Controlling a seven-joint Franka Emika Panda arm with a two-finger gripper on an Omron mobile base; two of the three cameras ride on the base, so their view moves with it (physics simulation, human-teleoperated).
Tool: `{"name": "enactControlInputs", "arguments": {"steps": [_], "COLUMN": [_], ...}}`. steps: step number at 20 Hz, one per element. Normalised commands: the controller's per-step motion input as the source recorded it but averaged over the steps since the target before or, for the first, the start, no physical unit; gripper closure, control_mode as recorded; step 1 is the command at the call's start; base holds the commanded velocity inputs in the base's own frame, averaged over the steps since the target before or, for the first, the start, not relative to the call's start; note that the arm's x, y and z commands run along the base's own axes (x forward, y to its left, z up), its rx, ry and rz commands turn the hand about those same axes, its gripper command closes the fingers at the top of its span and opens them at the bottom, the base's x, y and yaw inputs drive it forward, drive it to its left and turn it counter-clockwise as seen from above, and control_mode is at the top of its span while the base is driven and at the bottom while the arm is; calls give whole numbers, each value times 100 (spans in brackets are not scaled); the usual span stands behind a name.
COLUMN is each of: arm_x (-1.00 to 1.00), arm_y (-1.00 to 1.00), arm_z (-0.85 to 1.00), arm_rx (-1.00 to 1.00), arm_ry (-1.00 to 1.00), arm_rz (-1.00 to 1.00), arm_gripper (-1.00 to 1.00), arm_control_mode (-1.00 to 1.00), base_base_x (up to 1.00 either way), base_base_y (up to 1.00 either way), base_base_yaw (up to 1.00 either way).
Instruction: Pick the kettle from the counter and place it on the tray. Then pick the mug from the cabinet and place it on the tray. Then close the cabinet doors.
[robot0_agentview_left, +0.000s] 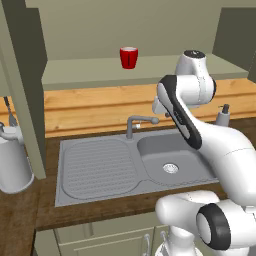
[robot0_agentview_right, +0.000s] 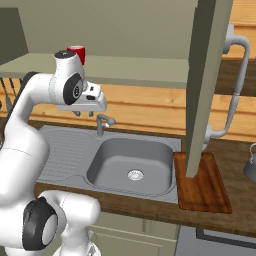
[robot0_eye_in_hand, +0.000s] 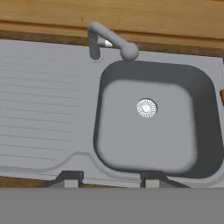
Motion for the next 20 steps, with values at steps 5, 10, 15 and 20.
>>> {"name": "enactControlInputs", "arguments": {"steps": [5,10,15,20], "arm_x": [-20,-53,-36,0], "arm_y": [0,0,8,6], "arm_z": [1,22,31,0], "arm_rx": [0,0,0,0], "arm_ry": [-23,-66,-64,-7], "arm_rz": [0,-3,-11,-1], "arm_gripper": [-100,-100,-100,-100], "arm_control_mode": [-100,-100,-100,-100], "base_base_x": [0,0,0,0], "base_base_y": [0,0,0,0], "base_base_yaw": [0,0,0,0]}}
